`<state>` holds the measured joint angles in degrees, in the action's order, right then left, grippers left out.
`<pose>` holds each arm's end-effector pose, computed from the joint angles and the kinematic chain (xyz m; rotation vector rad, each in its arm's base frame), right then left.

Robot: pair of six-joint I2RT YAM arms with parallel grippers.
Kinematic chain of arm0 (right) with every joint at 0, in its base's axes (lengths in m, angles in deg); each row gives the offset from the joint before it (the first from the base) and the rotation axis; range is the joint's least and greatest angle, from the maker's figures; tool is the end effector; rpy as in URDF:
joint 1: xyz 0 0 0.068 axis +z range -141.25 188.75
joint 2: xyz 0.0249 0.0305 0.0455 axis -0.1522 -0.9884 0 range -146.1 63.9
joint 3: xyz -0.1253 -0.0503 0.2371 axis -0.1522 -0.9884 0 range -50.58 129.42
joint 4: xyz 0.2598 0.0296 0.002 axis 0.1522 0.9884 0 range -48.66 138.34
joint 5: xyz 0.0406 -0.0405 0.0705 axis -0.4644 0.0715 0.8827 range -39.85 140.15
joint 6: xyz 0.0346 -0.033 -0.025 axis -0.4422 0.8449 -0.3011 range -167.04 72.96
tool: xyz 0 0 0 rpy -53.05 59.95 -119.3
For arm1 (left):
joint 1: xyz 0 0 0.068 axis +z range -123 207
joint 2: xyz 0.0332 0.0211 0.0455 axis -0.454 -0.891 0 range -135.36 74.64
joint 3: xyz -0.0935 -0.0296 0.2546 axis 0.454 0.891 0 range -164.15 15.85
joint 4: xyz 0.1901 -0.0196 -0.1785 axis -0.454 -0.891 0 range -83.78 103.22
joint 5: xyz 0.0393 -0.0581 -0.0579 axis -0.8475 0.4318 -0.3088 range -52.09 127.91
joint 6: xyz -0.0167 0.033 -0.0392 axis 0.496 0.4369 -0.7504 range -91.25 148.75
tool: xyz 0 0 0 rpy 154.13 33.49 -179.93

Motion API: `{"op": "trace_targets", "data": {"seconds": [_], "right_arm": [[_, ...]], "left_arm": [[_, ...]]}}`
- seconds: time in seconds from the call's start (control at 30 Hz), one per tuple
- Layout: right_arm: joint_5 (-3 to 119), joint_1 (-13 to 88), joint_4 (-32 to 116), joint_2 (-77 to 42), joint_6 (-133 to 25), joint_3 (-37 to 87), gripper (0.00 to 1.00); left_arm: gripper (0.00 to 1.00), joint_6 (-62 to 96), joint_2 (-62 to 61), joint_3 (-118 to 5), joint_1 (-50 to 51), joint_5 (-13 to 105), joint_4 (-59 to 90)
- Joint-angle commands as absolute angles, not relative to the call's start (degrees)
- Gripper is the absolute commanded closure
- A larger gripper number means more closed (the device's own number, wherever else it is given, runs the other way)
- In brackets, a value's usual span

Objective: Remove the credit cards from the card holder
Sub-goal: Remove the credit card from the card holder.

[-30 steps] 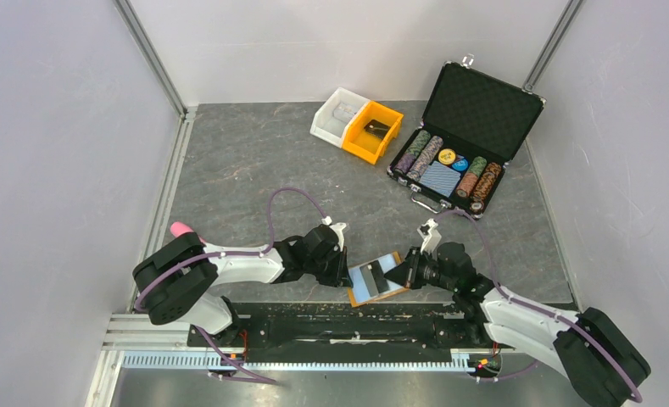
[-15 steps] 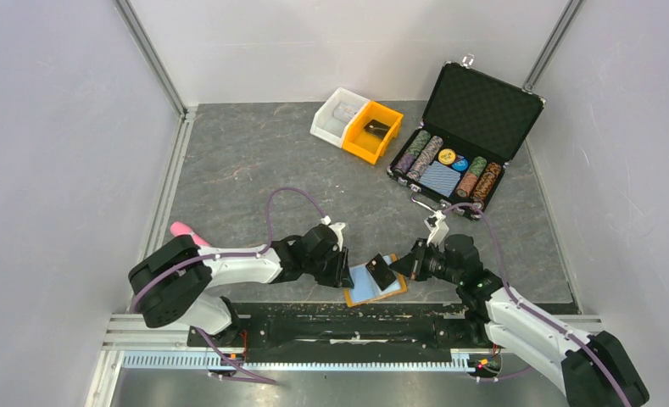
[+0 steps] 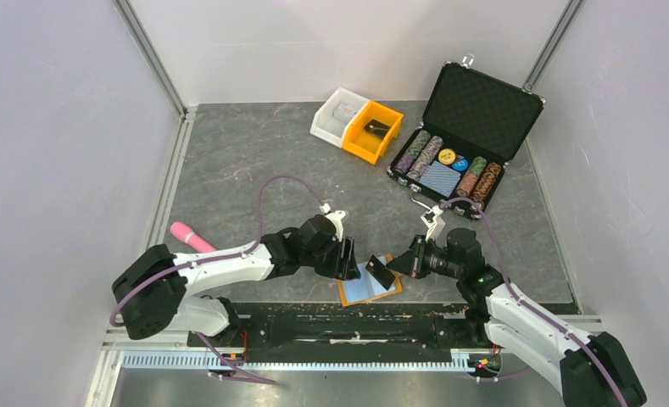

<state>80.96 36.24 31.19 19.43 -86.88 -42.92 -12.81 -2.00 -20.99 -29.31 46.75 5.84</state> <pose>0.1309 0.0888 0.1528 -0.1341 2.2095 1.2469 0.1396 -0.2193 0.1795 0.4144 2.5841 -0.9060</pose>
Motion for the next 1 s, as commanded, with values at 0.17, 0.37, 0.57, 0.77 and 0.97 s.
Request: {"op": "trace_targets", "data": {"seconds": [0.17,0.37,0.57,0.77,0.97], "right_arm": [[86.19,35.74,27.66,18.38,-85.88,-39.33,1.0],[86.81,35.74,26.61,16.74,-85.91,-39.33,1.0],[90.02,35.72,23.42,16.46,-86.65,-39.7,1.0],[93.93,35.68,16.71,15.21,-90.04,-41.17,1.0],[94.84,35.69,15.86,15.51,-90.44,-40.93,1.0]], "left_arm": [[0.23,-2.24,4.14,-24.13,-26.55,47.88,8.41],[0.26,2.72,0.98,-24.62,-24.78,53.04,10.87],[0.22,2.54,-1.22,-21.53,-21.23,64.85,22.51],[0.22,2.54,-4.8,-20.87,-21.11,70.01,28.52],[0.27,1.21,-5.81,-19.73,-21.09,73.78,32.11]]}}
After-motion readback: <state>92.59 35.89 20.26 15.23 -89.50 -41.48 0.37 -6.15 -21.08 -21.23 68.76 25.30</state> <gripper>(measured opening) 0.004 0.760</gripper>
